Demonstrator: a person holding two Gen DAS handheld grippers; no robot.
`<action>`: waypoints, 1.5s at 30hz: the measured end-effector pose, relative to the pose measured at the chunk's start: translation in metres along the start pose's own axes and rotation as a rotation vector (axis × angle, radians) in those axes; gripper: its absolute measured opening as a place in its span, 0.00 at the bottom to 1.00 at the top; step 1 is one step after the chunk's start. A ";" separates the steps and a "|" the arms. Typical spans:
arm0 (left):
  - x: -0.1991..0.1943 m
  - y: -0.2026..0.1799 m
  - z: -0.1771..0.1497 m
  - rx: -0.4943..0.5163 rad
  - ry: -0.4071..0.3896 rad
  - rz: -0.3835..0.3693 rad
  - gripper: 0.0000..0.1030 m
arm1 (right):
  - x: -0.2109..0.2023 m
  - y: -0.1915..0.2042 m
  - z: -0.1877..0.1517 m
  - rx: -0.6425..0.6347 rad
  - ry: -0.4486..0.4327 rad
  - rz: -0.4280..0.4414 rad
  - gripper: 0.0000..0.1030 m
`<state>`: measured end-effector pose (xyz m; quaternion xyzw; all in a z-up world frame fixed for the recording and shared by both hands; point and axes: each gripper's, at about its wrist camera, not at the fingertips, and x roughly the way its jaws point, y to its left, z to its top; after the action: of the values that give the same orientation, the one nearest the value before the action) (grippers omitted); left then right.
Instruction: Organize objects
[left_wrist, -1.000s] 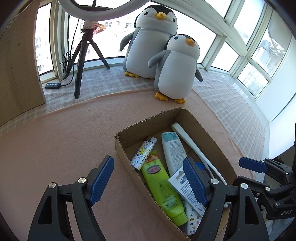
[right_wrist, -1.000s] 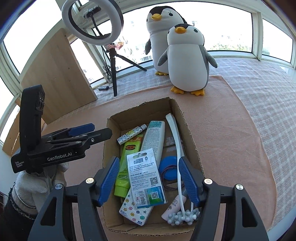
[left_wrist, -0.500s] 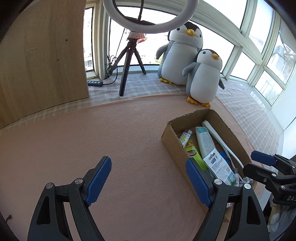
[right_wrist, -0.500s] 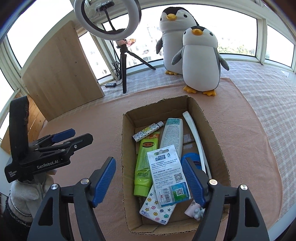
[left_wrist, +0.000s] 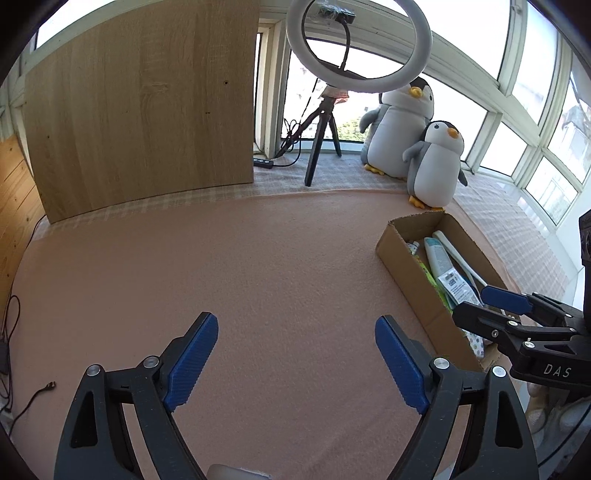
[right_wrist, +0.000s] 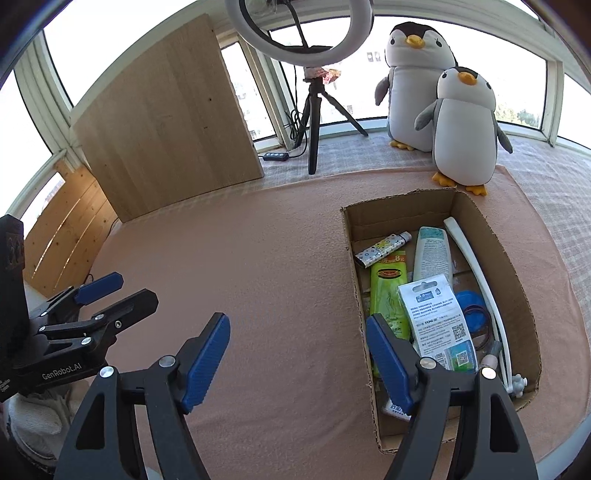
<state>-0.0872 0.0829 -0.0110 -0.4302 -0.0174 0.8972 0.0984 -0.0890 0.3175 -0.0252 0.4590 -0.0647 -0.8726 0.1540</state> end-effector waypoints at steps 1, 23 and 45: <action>-0.005 0.004 -0.003 -0.003 -0.004 0.008 0.87 | 0.000 0.006 -0.001 -0.010 0.000 -0.005 0.70; -0.036 0.081 -0.068 -0.127 0.043 0.099 0.87 | 0.012 0.081 -0.047 -0.066 0.012 -0.002 0.70; -0.026 0.081 -0.065 -0.109 0.065 0.078 0.87 | 0.020 0.081 -0.048 -0.039 0.038 -0.016 0.70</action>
<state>-0.0342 -0.0045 -0.0415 -0.4643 -0.0465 0.8835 0.0403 -0.0436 0.2354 -0.0476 0.4731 -0.0409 -0.8659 0.1573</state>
